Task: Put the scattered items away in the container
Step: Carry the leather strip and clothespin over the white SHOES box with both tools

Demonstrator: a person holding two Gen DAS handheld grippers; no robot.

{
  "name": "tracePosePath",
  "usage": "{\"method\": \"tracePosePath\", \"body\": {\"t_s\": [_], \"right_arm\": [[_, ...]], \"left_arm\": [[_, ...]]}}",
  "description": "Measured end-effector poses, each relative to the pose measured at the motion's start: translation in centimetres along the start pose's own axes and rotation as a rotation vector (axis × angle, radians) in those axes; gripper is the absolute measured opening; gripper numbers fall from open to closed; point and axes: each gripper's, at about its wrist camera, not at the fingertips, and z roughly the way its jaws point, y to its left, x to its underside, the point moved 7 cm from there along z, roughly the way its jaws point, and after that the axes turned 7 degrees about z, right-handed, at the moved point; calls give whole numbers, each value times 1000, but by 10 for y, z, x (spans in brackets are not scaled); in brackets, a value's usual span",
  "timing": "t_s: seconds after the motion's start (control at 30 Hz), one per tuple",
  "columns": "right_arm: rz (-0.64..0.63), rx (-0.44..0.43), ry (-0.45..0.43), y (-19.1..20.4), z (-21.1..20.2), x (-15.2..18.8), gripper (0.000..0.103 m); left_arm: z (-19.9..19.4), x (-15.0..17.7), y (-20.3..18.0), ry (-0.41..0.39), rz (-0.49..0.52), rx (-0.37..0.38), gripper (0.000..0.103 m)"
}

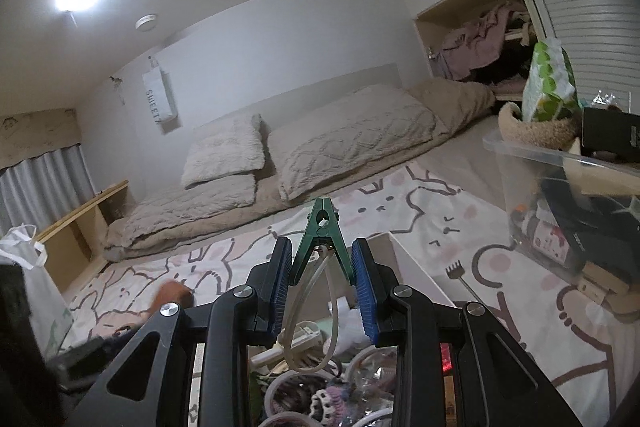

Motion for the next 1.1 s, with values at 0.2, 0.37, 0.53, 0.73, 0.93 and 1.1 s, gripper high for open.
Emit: {"method": "tracePosePath", "body": {"t_s": [0.2,0.37,0.53,0.73,0.93,1.1], "right_arm": [[11,7,24,-6,6,4,31],[13,14,41,-9,12,9,31],[20,15,57,-11,17,12,31],[23,22,71,-14,21,15,31],[28,26,85,-16,25,18,31],[19,25,97,-14,27,21,31]], "left_arm": [[38,6,-5,66,37,-45,45],[60,3,5,103,97,-130,45],[80,6,13,148,159,-186,45],[100,13,25,177,196,-269,57],[102,12,39,166,180,-316,85],[93,13,41,154,185,-309,85]]}}
